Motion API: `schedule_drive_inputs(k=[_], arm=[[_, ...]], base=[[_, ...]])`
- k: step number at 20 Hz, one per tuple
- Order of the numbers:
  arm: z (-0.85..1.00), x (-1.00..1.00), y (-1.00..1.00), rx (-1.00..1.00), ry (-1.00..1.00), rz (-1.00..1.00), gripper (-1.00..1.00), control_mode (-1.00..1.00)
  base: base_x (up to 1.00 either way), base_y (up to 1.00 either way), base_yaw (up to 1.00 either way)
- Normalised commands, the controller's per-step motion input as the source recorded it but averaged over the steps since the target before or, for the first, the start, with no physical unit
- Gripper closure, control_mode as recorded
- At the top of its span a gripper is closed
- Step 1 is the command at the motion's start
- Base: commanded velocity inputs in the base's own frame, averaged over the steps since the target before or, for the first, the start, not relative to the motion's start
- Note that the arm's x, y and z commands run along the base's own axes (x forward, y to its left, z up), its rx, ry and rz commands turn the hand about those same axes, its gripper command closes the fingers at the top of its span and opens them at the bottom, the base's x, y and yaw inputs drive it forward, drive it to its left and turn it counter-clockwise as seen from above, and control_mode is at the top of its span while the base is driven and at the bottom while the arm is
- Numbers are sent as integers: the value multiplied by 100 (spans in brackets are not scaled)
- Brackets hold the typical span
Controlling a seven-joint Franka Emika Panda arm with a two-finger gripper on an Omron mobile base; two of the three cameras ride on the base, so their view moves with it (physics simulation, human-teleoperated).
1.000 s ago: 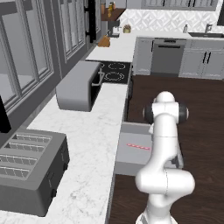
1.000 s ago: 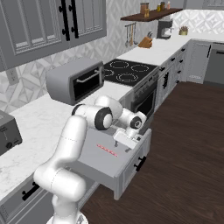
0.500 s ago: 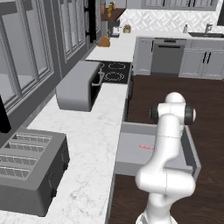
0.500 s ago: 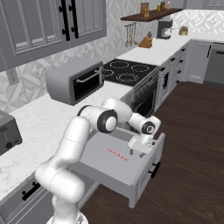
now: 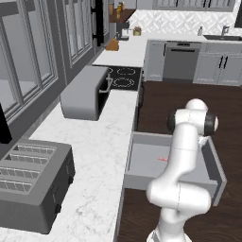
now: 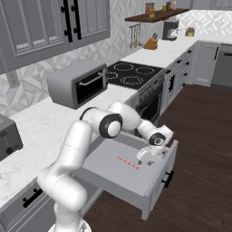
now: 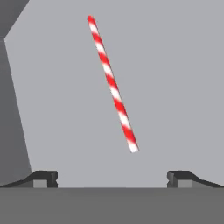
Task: Take a straw from the drawer in front and place it inside the glass cup on the dining counter.
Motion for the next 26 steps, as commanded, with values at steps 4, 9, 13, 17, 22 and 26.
schedule_drive_inputs(k=[4, 9, 13, 17, 22, 26], arm=[[0, 33, 75, -1, -11, -10, -100, -100], [-5, 13, 46, -7, -4, -3, -100, -100], [-21, 2, 24, -14, 0, 0, -100, -100], [-13, 0, 14, -10, -2, 0, -100, -100], [-13, 0, 9, -3, -8, 1, -100, -100], [-18, 0, 0, -5, -17, 3, -100, -100]], base=[[0, 0, 0], [0, 0, 0], [0, 0, 0], [0, 0, 0], [0, 0, 0], [0, 0, 0]])
